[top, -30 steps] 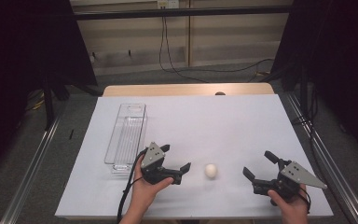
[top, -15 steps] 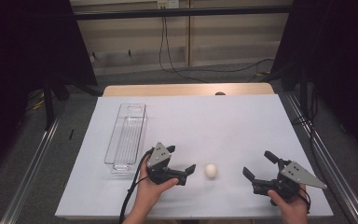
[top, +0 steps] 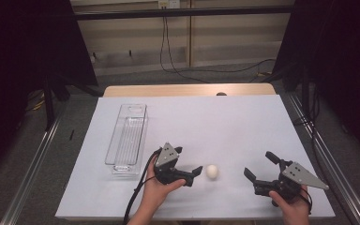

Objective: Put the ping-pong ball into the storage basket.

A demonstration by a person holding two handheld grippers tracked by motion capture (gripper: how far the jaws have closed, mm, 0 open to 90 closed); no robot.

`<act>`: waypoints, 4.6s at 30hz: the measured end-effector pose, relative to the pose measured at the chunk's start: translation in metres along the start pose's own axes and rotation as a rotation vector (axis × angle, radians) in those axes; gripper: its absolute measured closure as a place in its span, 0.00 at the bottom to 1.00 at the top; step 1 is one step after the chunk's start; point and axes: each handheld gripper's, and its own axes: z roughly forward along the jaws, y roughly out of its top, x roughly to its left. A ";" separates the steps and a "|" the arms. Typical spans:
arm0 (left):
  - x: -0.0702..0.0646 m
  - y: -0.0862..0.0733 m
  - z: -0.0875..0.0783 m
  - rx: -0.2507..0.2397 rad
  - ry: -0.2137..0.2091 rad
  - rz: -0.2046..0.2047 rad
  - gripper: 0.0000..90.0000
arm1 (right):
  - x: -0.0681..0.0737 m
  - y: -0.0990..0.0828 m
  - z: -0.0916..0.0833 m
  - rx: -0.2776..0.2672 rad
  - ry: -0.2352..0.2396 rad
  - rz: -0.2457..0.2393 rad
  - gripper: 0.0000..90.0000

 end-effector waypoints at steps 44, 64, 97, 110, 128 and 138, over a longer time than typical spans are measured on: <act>-0.013 0.002 0.033 0.118 -0.043 0.019 0.03 | -0.001 0.000 0.000 0.002 0.003 -0.005 0.01; -0.017 0.002 0.044 0.165 -0.066 0.037 0.06 | -0.001 0.000 0.000 0.002 0.000 0.004 0.02; -0.026 -0.001 0.066 0.294 -0.137 0.093 0.40 | -0.002 0.000 0.001 -0.001 0.002 0.006 0.02; -0.028 -0.003 0.070 0.330 -0.145 0.106 0.50 | -0.003 0.000 0.000 0.000 0.001 0.001 0.02; -0.022 0.003 0.058 0.322 -0.162 0.057 0.57 | -0.002 0.001 0.000 -0.003 0.004 -0.005 0.02; -0.017 0.003 0.047 0.309 -0.152 0.026 0.57 | -0.002 0.000 0.000 0.002 0.001 0.001 0.02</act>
